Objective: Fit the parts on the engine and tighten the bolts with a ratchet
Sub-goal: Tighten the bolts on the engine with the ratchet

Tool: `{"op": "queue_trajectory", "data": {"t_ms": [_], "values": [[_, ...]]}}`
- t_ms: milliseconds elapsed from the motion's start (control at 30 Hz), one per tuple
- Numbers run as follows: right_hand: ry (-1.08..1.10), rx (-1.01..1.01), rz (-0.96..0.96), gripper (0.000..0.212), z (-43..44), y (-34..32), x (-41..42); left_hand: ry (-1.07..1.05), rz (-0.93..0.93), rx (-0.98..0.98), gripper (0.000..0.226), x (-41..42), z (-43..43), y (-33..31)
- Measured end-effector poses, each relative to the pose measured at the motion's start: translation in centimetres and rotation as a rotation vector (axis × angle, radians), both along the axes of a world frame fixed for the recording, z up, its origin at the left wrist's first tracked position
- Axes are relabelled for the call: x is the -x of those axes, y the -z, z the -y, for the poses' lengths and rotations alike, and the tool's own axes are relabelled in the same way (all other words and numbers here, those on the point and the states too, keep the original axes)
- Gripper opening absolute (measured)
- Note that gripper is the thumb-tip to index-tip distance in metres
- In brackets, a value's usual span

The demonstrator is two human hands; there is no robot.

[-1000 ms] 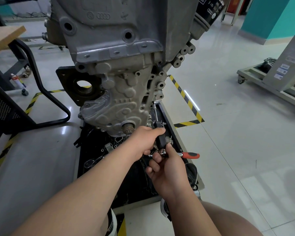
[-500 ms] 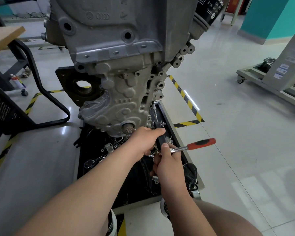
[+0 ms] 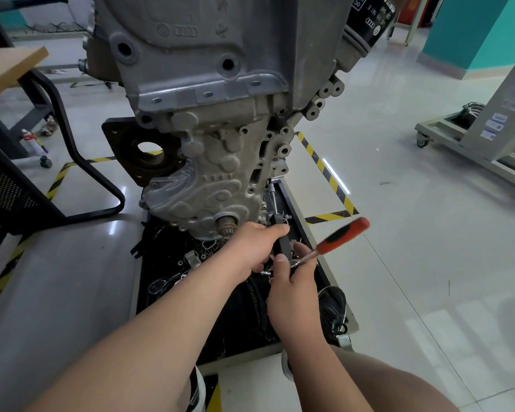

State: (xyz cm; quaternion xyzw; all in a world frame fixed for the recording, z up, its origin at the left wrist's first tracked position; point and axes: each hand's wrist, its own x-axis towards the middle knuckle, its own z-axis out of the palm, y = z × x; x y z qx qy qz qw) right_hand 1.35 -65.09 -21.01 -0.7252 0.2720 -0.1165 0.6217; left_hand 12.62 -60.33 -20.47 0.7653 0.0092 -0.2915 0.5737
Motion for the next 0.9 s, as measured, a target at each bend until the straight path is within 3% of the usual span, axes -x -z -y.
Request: {"op": "queue_trajectory", "data": {"t_ms": [133, 267, 367, 700, 900], "values": [[0.036, -0.401, 0.003, 0.014, 0.54, -0.37, -0.33, 0.004, -0.025, 0.067, 0.03, -0.22, -0.23, -0.12], [0.058, -0.776, 0.008, 0.035, 0.59, -1.0, -0.46, 0.0, -0.026, 0.102, 0.029, -0.04, -0.06, -0.23], [0.053, -0.926, 0.014, 0.038, 0.53, -0.94, -0.47, -0.014, -0.01, 0.091, 0.03, 0.02, 0.0, -0.21], [0.069, -1.118, 0.023, 0.049, 0.18, -0.83, -0.68, -0.013, 0.019, 0.065, 0.032, 0.09, -0.04, -0.29], [0.055, -0.765, -0.025, 0.033, 0.32, -0.44, -0.59, -0.024, 0.01, 0.054, 0.031, 0.09, 0.13, -0.04]]}}
